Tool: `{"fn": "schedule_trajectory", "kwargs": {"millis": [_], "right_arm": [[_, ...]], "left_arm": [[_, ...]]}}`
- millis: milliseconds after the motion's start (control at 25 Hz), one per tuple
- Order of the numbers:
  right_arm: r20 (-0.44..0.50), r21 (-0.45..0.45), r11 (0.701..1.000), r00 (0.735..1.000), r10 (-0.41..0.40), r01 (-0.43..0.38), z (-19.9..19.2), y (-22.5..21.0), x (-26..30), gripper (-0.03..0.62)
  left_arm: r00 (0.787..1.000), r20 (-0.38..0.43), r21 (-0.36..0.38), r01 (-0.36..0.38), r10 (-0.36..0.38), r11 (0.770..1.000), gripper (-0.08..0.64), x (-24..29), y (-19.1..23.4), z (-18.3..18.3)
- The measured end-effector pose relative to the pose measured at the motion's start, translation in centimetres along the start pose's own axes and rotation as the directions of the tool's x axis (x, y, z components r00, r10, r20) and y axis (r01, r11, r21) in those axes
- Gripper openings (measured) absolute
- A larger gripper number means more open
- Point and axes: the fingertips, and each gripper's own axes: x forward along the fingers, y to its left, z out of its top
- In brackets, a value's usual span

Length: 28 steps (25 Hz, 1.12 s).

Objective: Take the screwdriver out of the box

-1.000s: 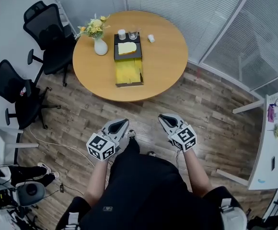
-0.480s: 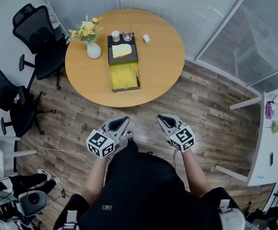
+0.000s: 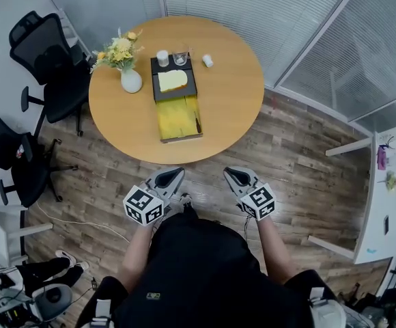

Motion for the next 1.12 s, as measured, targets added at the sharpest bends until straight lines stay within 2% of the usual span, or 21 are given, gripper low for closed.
{"fn": "schedule_trajectory", "kwargs": {"millis": [680, 920, 1120], "right_arm": [[-0.010, 0.018, 0.996, 0.997, -0.082, 0.082, 2.3, -1.1, 6.5, 0.011], [-0.039, 0.013, 0.997, 0.996, -0.079, 0.080, 1.8, -1.6, 7.4, 0.011], [-0.051, 0.001, 0.998, 0.997, -0.056, 0.056, 2.4, -3.1, 8.5, 0.011]], "left_arm": [[0.996, -0.038, 0.005, 0.086, -0.086, 0.996, 0.006, 1.1, 7.3, 1.3], [0.997, -0.028, -0.014, 0.077, -0.078, 0.997, 0.006, 1.4, 8.4, 1.5], [0.998, -0.044, -0.033, 0.034, -0.035, 0.999, 0.006, 1.7, 9.5, 1.3]]}}
